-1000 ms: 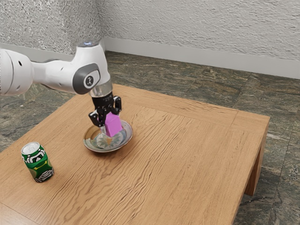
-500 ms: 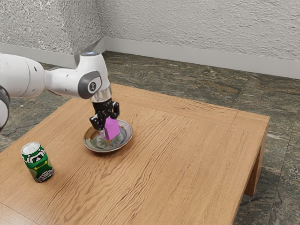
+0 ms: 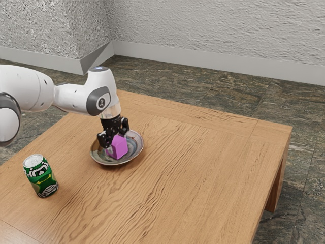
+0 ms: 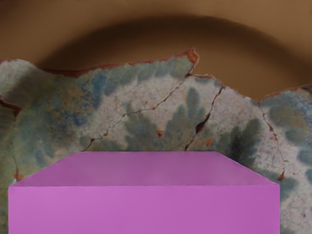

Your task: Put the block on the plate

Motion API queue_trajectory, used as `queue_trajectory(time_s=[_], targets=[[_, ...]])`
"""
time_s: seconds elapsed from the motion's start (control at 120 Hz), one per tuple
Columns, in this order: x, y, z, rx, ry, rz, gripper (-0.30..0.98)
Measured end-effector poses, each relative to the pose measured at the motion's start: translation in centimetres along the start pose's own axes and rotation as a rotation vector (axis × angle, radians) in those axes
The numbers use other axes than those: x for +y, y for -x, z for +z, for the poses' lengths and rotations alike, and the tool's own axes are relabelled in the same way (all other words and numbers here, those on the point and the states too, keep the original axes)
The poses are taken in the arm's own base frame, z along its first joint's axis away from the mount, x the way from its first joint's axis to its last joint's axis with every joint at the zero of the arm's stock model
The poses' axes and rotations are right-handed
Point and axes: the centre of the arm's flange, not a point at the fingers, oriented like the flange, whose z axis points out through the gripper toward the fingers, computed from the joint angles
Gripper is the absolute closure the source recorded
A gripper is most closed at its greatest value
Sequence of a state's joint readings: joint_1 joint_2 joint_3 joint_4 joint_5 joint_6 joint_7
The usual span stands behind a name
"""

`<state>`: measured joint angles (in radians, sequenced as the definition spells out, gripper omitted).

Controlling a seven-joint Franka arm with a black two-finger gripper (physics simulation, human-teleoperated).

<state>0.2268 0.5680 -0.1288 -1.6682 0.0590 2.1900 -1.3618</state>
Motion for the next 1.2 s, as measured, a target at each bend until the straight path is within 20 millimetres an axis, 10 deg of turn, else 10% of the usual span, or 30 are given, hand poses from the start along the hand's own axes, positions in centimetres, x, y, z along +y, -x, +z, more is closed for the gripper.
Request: queue_trajectory(time_s=[0.3, 0.6, 1.2], targets=[[0.3, 1.2, -4.6, 0.017, 0.065, 0.014, 0.04], [-1.7, 5.4, -15.6, 0.039, 0.115, 0.066, 0.01], [-14.2, 20.8, -38.7, 0.138, 0.091, 0.625, 0.00]])
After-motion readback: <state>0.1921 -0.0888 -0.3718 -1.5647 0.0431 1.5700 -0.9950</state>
